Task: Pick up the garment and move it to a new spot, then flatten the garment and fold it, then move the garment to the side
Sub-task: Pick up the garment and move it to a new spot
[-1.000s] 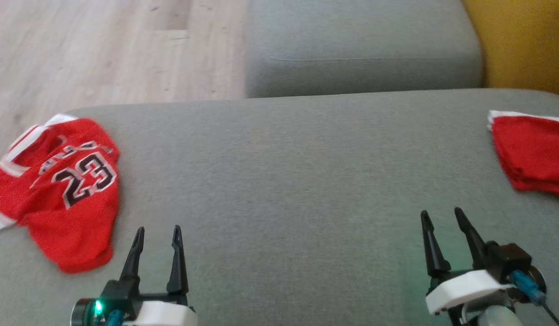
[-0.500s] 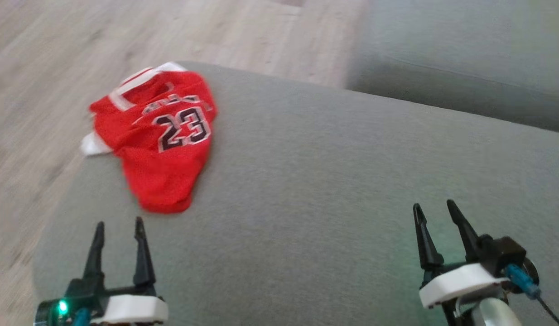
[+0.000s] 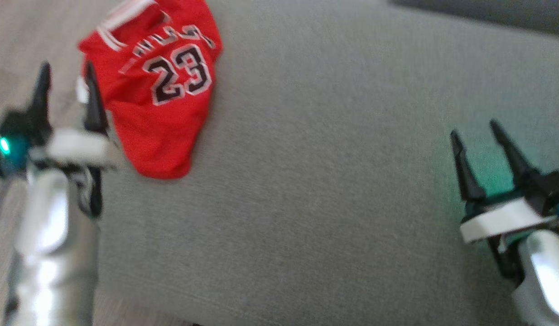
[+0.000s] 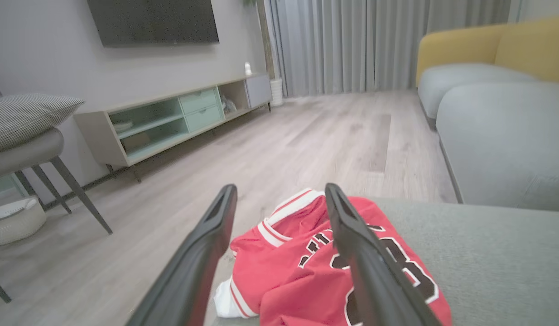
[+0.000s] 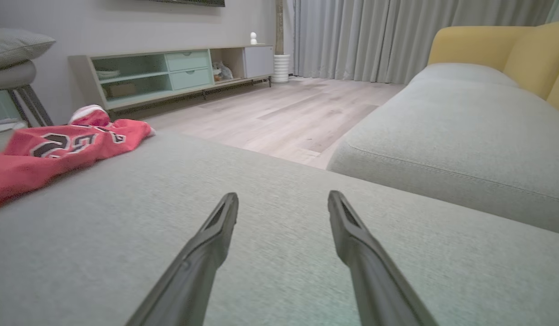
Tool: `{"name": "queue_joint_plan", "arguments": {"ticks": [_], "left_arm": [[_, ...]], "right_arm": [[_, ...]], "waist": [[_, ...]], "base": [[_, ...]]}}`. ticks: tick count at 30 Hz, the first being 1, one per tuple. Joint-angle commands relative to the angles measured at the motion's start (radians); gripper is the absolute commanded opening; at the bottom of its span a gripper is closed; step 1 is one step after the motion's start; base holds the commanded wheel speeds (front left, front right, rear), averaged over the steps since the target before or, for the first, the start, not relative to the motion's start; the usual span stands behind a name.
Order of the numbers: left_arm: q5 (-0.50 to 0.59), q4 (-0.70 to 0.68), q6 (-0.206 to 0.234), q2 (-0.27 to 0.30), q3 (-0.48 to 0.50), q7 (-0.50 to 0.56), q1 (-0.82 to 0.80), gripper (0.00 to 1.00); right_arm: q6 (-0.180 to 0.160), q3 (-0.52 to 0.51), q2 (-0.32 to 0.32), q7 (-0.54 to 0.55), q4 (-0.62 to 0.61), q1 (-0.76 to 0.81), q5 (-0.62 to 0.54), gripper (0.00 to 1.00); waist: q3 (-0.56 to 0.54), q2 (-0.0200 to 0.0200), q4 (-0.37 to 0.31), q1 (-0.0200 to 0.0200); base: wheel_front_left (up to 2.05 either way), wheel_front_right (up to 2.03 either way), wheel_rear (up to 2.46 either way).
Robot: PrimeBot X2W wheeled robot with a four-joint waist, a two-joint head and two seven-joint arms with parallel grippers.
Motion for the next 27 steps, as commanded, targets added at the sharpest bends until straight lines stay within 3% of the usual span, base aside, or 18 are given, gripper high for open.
{"name": "queue_joint_plan", "arguments": {"ticks": [1, 8, 12, 13, 14, 21, 27], "left_arm": [[-0.013, 0.019, -0.005, 0.05, 0.045, 0.032, -0.077, 1.0], [-0.071, 0.347, -0.036, 0.125, 0.068, 0.236, -0.303, 1.0], [-0.086, 0.467, -0.037, 0.146, 0.074, 0.277, -0.342, 1.0], [-0.092, 0.492, -0.041, 0.146, 0.074, 0.283, -0.345, 0.92], [-0.096, 0.51, -0.049, 0.145, 0.069, 0.283, -0.348, 0.0], [-0.087, 0.502, -0.069, 0.19, 0.029, 0.112, -0.353, 0.0], [-0.056, 0.411, -0.074, 0.24, -0.028, -0.021, -0.386, 0.0]], "right_arm": [[0.007, 0.028, -0.028, -0.014, -0.035, -0.016, -0.011, 1.0], [0.007, 0.04, -0.086, -0.014, -0.065, -0.096, -0.009, 1.0], [0.007, 0.034, -0.085, -0.014, -0.073, -0.116, -0.01, 1.0], [0.007, 0.03, -0.081, -0.014, -0.074, -0.118, -0.01, 1.0], [0.007, 0.026, -0.077, -0.014, -0.073, -0.118, -0.011, 1.0], [0.007, 0.029, -0.027, -0.014, -0.066, -0.119, -0.012, 1.0], [0.007, 0.041, 0.039, -0.014, -0.047, -0.107, -0.009, 1.0]], "waist": [[0.155, 0.0, -0.091, -0.0005], [0.28, 0.0, -0.178, -0.0005], [0.317, 0.0, -0.212, -0.0005], [0.321, 0.0, -0.218, -0.0005], [0.323, 0.0, -0.222, -0.0005], [0.278, 0.0, -0.255, -0.0005], [0.148, 0.0, -0.313, -0.0005]], "base": [[0.0, 0.0, 0.0], [0.0, 0.0, 0.0], [0.0, 0.0, 0.0], [0.0, 0.0, 0.0], [0.0, 0.0, 0.0], [0.0, 0.0, 0.0], [0.0, 0.0, 0.0]]}}
